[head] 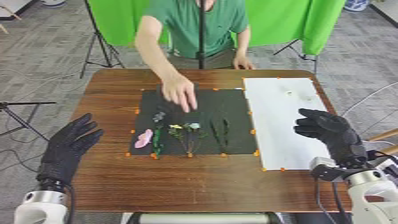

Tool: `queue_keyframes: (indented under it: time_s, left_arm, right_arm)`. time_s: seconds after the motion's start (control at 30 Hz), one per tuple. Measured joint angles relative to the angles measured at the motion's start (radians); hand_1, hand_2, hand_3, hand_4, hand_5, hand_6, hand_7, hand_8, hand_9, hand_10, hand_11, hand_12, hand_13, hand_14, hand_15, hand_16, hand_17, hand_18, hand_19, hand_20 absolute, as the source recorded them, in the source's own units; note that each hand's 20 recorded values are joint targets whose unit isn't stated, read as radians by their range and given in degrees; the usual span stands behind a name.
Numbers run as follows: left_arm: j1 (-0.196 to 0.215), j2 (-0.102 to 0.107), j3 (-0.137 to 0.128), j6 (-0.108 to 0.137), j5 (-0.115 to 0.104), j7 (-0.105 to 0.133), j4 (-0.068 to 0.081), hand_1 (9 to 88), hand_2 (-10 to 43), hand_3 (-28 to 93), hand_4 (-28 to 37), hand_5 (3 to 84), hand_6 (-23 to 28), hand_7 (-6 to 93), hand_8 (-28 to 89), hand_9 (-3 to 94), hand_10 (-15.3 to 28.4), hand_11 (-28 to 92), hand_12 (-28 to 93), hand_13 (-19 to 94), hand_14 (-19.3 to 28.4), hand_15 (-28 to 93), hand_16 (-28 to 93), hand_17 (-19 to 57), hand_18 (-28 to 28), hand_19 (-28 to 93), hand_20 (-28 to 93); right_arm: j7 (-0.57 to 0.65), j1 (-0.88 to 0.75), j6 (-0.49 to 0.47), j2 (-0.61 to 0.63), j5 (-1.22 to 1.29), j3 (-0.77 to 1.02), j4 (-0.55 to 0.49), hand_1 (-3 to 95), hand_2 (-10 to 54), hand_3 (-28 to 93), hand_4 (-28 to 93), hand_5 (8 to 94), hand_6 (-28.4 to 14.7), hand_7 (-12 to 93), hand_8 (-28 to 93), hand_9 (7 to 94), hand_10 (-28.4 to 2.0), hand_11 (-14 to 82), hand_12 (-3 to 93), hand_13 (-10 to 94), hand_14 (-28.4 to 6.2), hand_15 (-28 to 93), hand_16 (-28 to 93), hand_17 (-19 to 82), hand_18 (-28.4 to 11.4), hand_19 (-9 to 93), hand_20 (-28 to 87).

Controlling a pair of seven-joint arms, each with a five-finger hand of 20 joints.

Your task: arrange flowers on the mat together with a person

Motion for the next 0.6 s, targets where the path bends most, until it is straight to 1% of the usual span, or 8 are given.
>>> queue_keyframes:
  time_s: [0.23, 0.4, 0.6]
  left_arm:
    - [0.004, 0.000, -0.002, 0.000, 0.000, 0.000, 0.000, 28.4, 4.7, 69, -25.7, 41.1, 4.5, 16.8, -8, 34.6, 14.2, 28, 14, 32, 17.8, 35, -2, -2.9, 23.2, 51, 4]
    - [-0.004, 0.002, -0.001, -0.001, 0.001, -0.002, 0.001, 28.3, 4.6, 69, -25.6, 41.2, 4.5, 16.8, -8, 34.6, 14.2, 29, 14, 32, 17.7, 35, -2, -2.8, 23.1, 51, 4]
    - [-0.003, 0.001, -0.006, -0.002, 0.001, -0.006, 0.001, 28.3, 4.6, 69, -25.7, 41.2, 4.5, 17.0, -8, 34.6, 14.2, 29, 14, 32, 17.7, 35, -2, -2.8, 23.1, 51, 4]
  right_arm:
    - [0.000, 0.001, 0.001, 0.002, -0.003, -0.002, 0.000, 20.9, 6.3, 87, -23, 53.6, -3.2, 22, -12, 53.7, -15.5, 23.6, 24.8, 46, -13.2, 40, 21, 16, -20.5, 54, 28]
    - [0.000, 0.003, 0.003, 0.005, -0.003, -0.004, 0.001, 20.9, 6.2, 87, -23, 53.6, -3.2, 22, -12, 53.7, -15.4, 23.7, 24.8, 46, -13.2, 40, 21, 16, -20.5, 54, 28]
    - [0.000, 0.005, 0.001, 0.005, -0.007, -0.008, 0.002, 20.8, 6.2, 87, -23, 53.6, -3.2, 22, -12, 53.9, -15.5, 23.7, 24.8, 46, -13.2, 40, 21, 16, -20.5, 54, 28]
